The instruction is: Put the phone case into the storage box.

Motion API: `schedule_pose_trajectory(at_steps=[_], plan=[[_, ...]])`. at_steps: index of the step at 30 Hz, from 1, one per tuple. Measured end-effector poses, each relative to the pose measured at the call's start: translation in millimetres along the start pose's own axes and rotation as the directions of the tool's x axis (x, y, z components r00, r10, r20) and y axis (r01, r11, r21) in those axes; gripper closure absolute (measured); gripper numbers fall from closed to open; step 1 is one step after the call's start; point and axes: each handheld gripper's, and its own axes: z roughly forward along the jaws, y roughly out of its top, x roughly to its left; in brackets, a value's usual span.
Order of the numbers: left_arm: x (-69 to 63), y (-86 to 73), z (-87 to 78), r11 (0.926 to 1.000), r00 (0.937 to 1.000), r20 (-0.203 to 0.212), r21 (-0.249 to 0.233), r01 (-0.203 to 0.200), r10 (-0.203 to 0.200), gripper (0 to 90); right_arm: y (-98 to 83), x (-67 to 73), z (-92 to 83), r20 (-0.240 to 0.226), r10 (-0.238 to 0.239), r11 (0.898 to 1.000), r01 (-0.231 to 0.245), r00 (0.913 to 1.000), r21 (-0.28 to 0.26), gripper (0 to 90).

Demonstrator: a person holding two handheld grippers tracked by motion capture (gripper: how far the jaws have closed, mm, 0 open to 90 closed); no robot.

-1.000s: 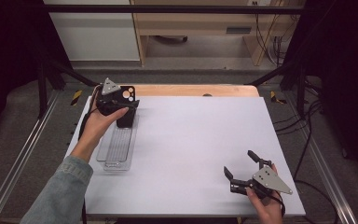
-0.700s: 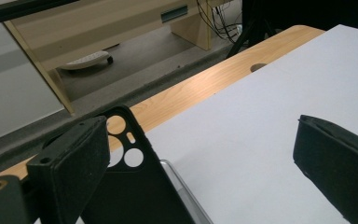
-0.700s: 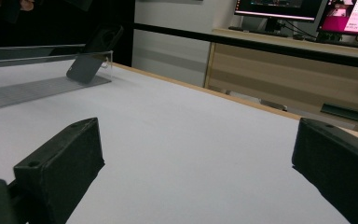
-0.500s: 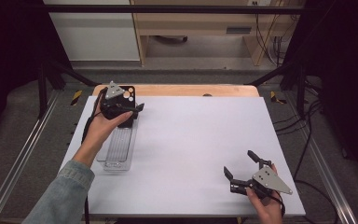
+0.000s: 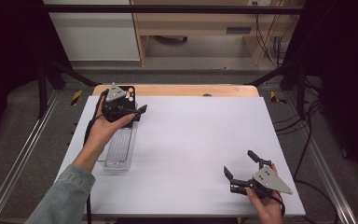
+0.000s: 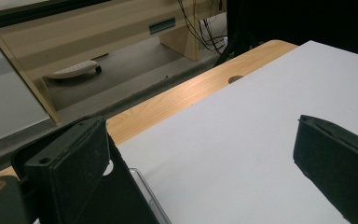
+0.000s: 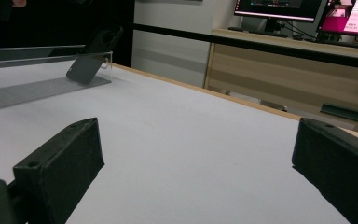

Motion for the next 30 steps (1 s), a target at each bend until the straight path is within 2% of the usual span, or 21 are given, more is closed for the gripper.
schedule_pose_trajectory(at_steps=[30], plan=[[-17.0,-5.6,-13.3,0.9993,0.9996,0.027,-0.036,0.006,-0.005,2.8,0.1,0.1,-0.1,0.0,0.0,1.0,0.0,1.0,-0.001,2.1]])
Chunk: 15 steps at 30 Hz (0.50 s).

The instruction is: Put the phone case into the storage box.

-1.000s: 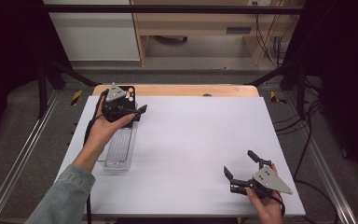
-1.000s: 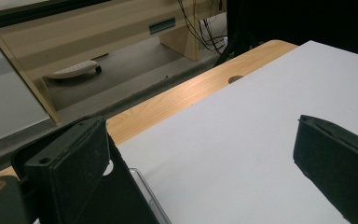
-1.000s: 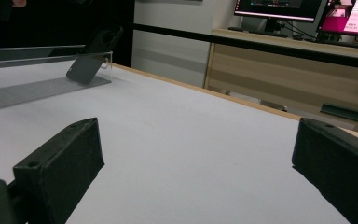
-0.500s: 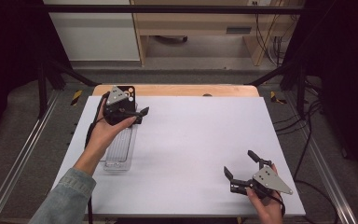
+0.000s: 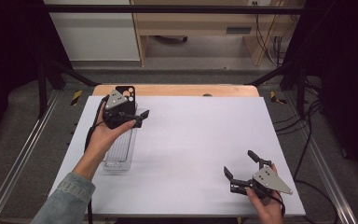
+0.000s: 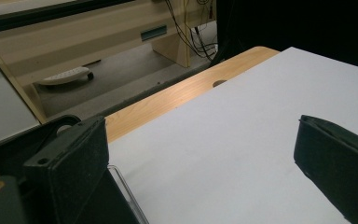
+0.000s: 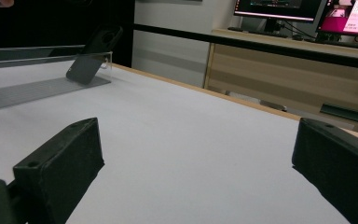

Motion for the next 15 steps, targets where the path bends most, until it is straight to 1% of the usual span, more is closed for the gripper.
schedule_pose_trajectory(at_steps=[9,15], plan=[[-7.2,-0.8,-4.1,0.9999,0.9998,0.018,-0.009,-0.005,0.005,2.8,0.0,0.0,0.0,0.0,0.0,1.0,0.0,1.0,0.0,2.1],[-11.6,1.4,-8.1,0.9997,0.9996,0.027,-0.023,-0.003,0.004,2.8,0.0,0.2,0.1,-0.001,-0.001,1.0,0.001,1.0,0.0,2.1]])
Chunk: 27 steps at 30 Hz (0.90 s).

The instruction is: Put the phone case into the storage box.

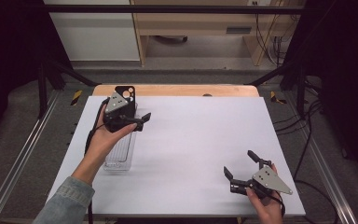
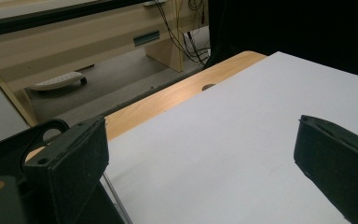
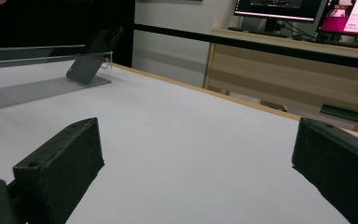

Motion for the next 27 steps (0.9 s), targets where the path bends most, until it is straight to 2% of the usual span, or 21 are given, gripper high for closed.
schedule_pose_trajectory(at_steps=[13,27], plan=[[-5.4,5.8,-22.5,0.9971,0.9996,0.014,-0.072,0.027,-0.026,2.1,0.1,0.1,0.1,0.001,-0.001,1.0,0.001,1.0,0.001,2.1],[0.2,2.2,-48.8,0.9898,0.998,-0.009,-0.129,0.061,-0.062,2.0,0.0,0.1,0.1,0.001,0.001,1.0,-0.001,1.0,0.001,2.1]])
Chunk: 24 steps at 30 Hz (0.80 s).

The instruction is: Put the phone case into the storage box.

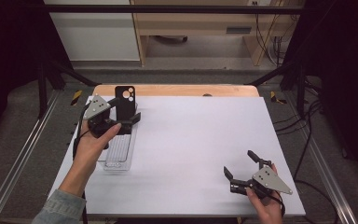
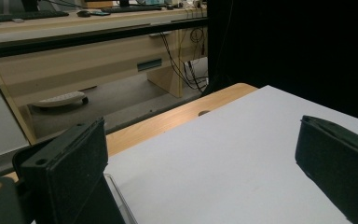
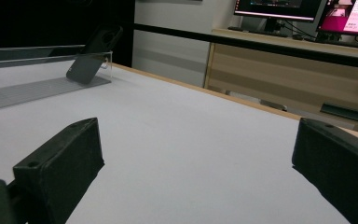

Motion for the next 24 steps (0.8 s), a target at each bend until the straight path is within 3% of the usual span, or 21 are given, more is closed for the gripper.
schedule_pose_trajectory(at_steps=[10,24], plan=[[1.7,0.7,-22.6,0.9989,0.9996,-0.024,-0.044,0.016,-0.017,1.9,-0.1,0.2,-0.1,0.0,0.001,1.0,-0.001,1.0,0.001,2.1],[0.5,3.4,-50.6,0.9965,0.9991,-0.041,-0.083,0.004,-0.008,1.2,0.0,-0.2,-0.2,0.002,0.003,1.0,-0.003,1.0,0.0,2.1]])
